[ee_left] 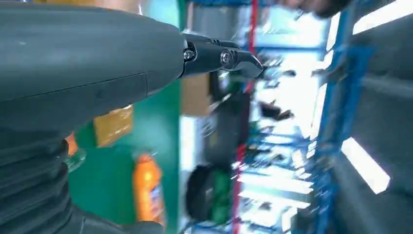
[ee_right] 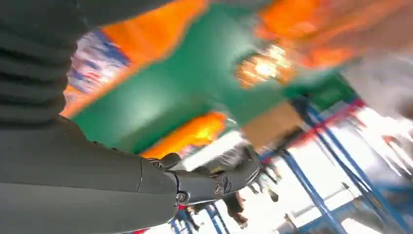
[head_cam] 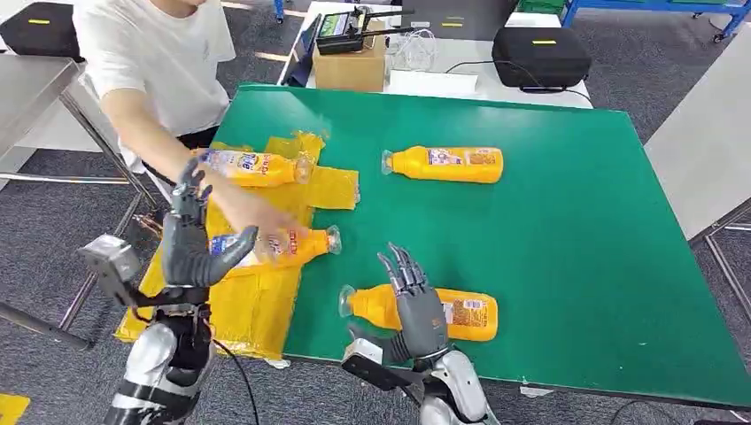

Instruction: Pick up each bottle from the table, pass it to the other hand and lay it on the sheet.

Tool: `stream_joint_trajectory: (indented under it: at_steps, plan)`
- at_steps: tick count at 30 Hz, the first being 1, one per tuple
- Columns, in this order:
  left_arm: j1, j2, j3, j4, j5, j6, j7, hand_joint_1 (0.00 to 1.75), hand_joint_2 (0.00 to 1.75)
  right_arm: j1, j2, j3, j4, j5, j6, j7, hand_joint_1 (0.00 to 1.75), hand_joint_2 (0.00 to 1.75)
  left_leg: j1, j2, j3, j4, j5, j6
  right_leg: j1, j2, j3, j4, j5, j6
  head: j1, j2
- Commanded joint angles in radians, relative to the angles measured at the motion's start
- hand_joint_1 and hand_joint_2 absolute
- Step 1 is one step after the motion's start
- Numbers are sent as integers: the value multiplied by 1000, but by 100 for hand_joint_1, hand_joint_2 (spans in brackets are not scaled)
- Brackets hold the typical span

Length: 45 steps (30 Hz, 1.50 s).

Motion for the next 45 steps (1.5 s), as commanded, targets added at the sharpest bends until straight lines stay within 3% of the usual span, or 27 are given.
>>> stream_joint_trajectory:
  at_steps: [1, 14, 31, 35, 38, 42, 45]
  plan:
    - [126, -49, 52, -215, 3, 17, -21, 0, 175, 19, -97, -69, 57, 111, 115, 138, 0, 175, 0, -1, 2, -2, -1, 3, 1, 0, 3, -3, 0, -3, 0, 0]
    - [195, -44, 37, -277, -78, 13, -28, 0, 175, 103, -197, -96, -194, 395, 144, 292, 0, 175, -1, -1, 1, -1, -1, 2, 0, -1, 1, -1, -1, -2, 0, 0]
    - [215, -52, 46, -282, -80, 11, -23, 0, 175, 109, -220, -151, -202, 454, 177, 334, 0, 175, 0, -1, 3, -2, -1, 3, 0, -1, 3, -2, -1, -4, 0, 0]
    - [194, -52, 51, -250, -65, 1, 3, 0, 175, 45, -191, -194, -67, 366, 237, 340, 0, 175, 0, 0, 3, -2, 0, 2, 0, 0, 3, -2, 0, -3, 0, 0]
    - [147, -47, 44, -203, -65, 2, 9, 0, 175, -64, -144, -200, 115, 258, 285, 262, 0, 175, 0, 1, 4, -4, 1, 3, 1, 2, 4, -4, 2, -4, 0, 0]
    - [117, -47, 36, -163, -27, -3, 43, 0, 175, -136, -110, -175, 238, 174, 324, 217, 0, 175, 0, 0, 4, -3, 1, 2, 1, 1, 3, -3, 1, -4, 0, 0]
    - [96, -46, 24, -129, -11, -8, 58, 0, 175, -204, -88, -138, 337, 178, 355, 245, 0, 175, 0, 1, 7, -3, 1, 3, 1, 1, 5, -3, 1, -5, 0, 0]
